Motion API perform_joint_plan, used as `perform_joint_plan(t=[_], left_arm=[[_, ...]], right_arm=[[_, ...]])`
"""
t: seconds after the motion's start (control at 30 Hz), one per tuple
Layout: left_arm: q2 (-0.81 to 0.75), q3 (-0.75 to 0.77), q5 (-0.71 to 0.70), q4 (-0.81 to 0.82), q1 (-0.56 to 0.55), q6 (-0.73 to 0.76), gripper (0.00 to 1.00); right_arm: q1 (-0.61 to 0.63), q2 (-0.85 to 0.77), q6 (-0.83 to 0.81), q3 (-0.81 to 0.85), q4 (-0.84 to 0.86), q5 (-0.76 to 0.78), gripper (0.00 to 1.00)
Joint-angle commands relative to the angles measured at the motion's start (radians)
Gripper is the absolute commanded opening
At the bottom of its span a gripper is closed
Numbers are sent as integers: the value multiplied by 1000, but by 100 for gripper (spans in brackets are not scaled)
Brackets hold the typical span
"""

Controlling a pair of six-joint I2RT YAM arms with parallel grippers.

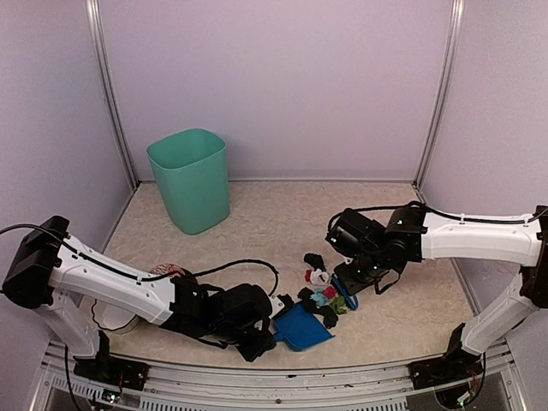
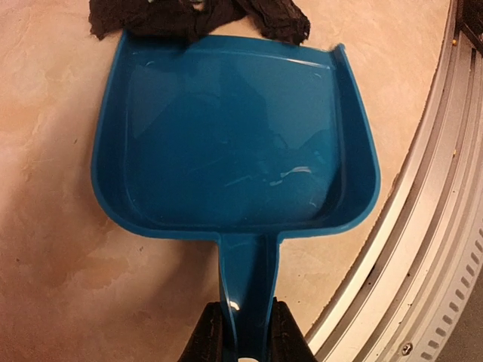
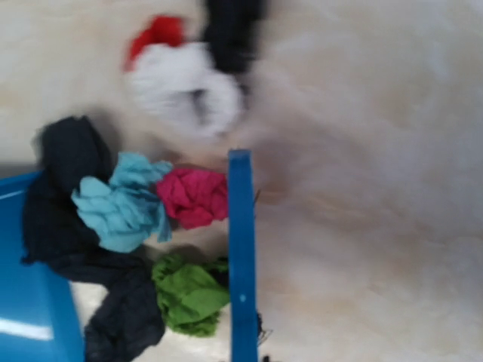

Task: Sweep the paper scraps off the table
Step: Sweep the paper scraps into the dustpan.

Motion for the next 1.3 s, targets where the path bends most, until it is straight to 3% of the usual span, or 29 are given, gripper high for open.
perform_joint_plan(t=[0.0,0.5,0.87,1.03,1.27], left_arm=[[29,30,18,41,11,18,0],[40,4,30,58,35,5,0],[-24,-68,-14,58,86,-35,0],[-28,-59,-21,57,114,-30,0],[-13,-35,-18,52,147,-11,0]], right_arm=[[49,20,-17,41,22,-50,0],[136,-20,-71,119,16,-138,0],[130,-17,-100,222,-148,231,0],[32,-21,-255,183,-23,328,0],[-135,4,-480,99,263,263,0]])
